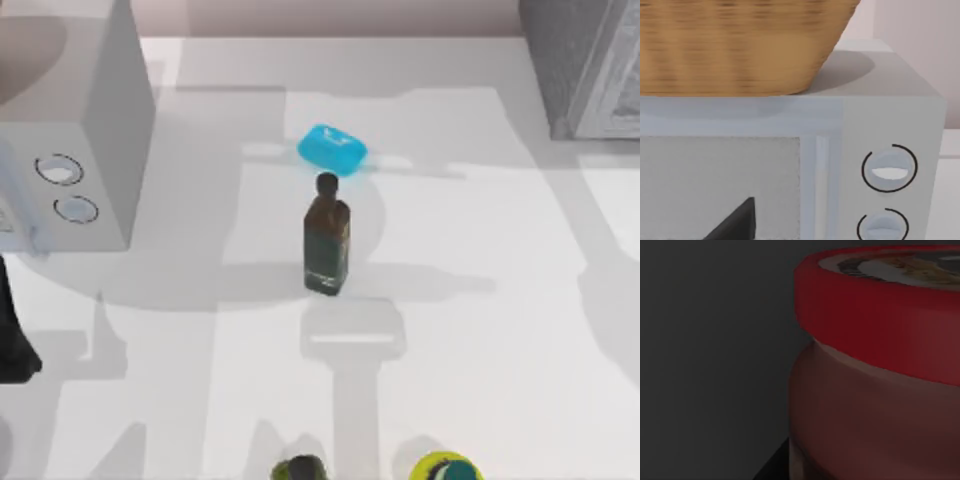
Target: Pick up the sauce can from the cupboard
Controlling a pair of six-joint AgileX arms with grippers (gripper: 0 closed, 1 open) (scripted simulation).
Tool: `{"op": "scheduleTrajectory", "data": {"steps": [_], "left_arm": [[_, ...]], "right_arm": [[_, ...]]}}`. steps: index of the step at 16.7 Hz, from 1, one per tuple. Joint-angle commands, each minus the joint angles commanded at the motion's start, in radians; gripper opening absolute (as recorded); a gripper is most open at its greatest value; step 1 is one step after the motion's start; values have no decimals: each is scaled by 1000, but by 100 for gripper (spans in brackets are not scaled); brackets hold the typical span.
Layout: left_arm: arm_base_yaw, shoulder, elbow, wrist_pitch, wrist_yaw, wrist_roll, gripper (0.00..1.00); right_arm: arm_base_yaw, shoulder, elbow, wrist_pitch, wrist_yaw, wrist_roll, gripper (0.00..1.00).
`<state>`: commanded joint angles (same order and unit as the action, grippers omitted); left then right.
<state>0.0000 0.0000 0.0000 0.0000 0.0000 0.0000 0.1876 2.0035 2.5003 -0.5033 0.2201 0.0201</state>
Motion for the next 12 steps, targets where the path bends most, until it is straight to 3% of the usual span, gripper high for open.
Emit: {"op": "scheduleTrajectory", "data": {"steps": [7,12], "left_arm": [[0,0,0,0,0,0,100],[0,0,0,0,0,0,100]], "right_arm": [[22,-37,-34,-24,17,2,0],[87,-268,-152,-111,80,3,0]]}}
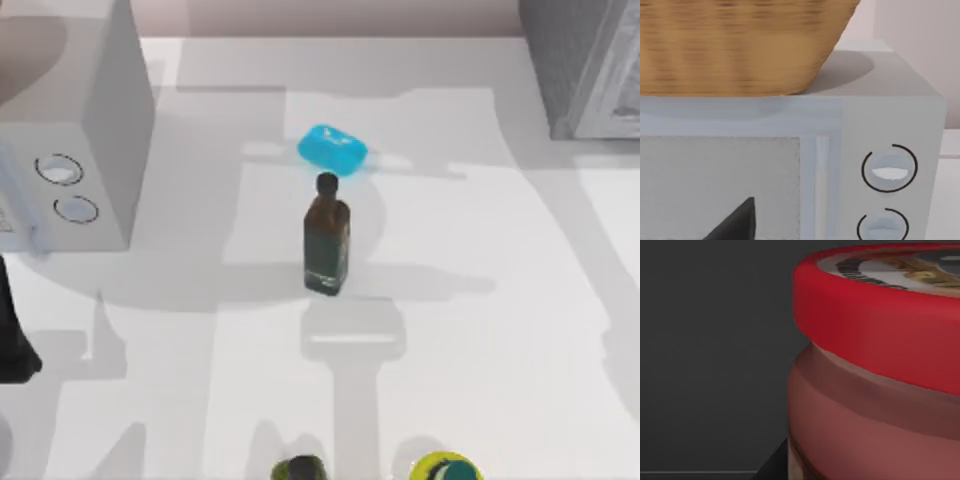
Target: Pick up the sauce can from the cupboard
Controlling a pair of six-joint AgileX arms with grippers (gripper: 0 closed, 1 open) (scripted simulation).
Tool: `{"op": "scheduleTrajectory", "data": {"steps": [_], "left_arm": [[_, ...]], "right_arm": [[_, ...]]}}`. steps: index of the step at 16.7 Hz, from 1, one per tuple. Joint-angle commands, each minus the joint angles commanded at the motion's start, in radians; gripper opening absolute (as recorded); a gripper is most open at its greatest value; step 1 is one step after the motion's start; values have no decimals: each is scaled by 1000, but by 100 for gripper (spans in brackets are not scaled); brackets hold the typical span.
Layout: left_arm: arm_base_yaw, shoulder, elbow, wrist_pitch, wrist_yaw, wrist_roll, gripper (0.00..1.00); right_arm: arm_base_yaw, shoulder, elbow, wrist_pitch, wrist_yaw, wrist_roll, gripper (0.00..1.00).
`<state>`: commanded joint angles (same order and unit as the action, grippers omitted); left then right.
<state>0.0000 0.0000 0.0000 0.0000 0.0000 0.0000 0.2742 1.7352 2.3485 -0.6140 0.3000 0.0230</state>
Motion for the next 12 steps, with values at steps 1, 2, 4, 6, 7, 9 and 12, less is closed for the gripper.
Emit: {"op": "scheduleTrajectory", "data": {"steps": [1,2,4,6,7,9,12], "left_arm": [[0,0,0,0,0,0,100],[0,0,0,0,0,0,100],[0,0,0,0,0,0,100],[0,0,0,0,0,0,100],[0,0,0,0,0,0,100],[0,0,0,0,0,0,100],[0,0,0,0,0,0,100]], "right_arm": [[13,-55,-24,-18,12,0,0],[27,-106,-49,-37,26,1,0],[57,-190,-95,-75,54,1,0],[81,-235,-133,-106,77,2,0],[86,-241,-139,-112,81,2,0],[86,-241,-139,-112,81,2,0],[80,-251,-143,-101,75,2,0]]}}
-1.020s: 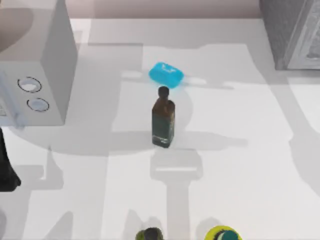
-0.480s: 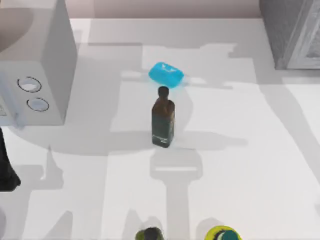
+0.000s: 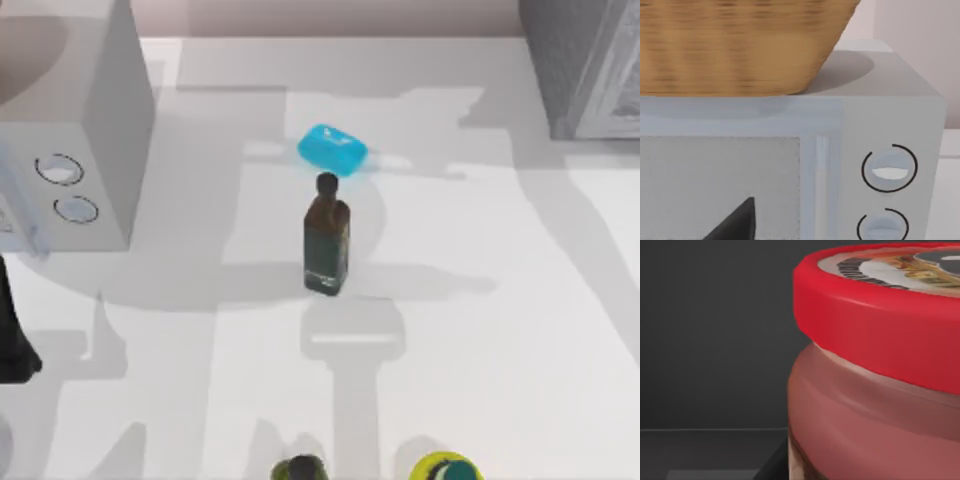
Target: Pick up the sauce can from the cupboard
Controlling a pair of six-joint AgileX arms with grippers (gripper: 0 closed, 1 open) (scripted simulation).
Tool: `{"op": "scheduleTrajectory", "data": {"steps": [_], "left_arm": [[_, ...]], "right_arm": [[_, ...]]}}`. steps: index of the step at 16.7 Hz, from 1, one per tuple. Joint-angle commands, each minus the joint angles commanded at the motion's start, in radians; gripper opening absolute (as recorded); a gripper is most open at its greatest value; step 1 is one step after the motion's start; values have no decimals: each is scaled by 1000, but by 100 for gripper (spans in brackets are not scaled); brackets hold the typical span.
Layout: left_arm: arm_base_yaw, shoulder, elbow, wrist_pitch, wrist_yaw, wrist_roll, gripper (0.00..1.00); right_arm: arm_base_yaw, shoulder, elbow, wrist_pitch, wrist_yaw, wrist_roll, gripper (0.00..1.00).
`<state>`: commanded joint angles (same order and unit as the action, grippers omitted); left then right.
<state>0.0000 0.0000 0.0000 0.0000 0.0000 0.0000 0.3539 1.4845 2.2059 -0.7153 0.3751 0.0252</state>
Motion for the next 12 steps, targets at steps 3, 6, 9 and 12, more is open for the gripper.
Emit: {"op": "scheduleTrajectory", "data": {"steps": [3,6,9,12], "left_arm": [[0,0,0,0,0,0,100],[0,0,0,0,0,0,100],[0,0,0,0,0,0,100],[0,0,0,0,0,0,100]], "right_arm": [[-13,-93,-93,62,-31,-11,0],[-40,-270,-282,157,-80,-29,0],[-81,-494,-565,267,-138,-47,0],[-131,-731,-928,378,-198,-60,0]]}}
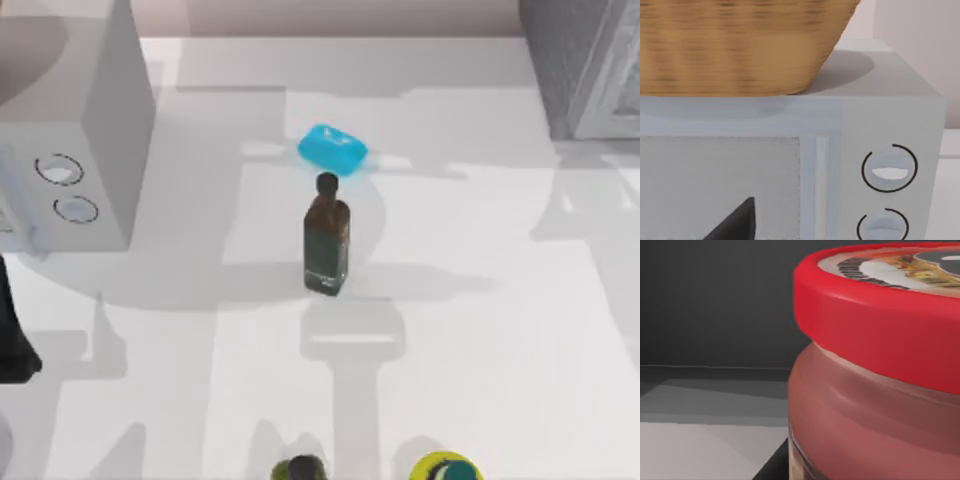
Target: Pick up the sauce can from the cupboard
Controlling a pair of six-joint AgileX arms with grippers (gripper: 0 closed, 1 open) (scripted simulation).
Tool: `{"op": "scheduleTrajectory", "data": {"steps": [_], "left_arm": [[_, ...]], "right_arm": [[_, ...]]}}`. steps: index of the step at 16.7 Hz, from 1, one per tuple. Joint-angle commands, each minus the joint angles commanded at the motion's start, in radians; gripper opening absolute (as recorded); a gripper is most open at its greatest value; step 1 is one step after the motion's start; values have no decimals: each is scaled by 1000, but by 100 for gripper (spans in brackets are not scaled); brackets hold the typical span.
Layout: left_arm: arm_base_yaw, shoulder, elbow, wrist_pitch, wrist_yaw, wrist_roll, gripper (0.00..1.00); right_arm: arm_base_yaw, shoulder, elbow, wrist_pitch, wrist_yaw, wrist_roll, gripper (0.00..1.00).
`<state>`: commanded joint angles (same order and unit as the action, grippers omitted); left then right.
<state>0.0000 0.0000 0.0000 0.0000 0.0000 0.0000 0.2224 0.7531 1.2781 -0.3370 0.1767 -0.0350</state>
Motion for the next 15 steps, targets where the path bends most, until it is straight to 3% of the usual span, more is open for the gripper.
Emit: {"op": "scheduleTrajectory", "data": {"steps": [8,12,15], "left_arm": [[0,0,0,0,0,0,100],[0,0,0,0,0,0,100],[0,0,0,0,0,0,100]], "right_arm": [[-148,-544,-932,248,-134,7,0],[-202,-702,-1190,316,-168,25,0],[-221,-750,-1272,336,-176,34,0]]}}
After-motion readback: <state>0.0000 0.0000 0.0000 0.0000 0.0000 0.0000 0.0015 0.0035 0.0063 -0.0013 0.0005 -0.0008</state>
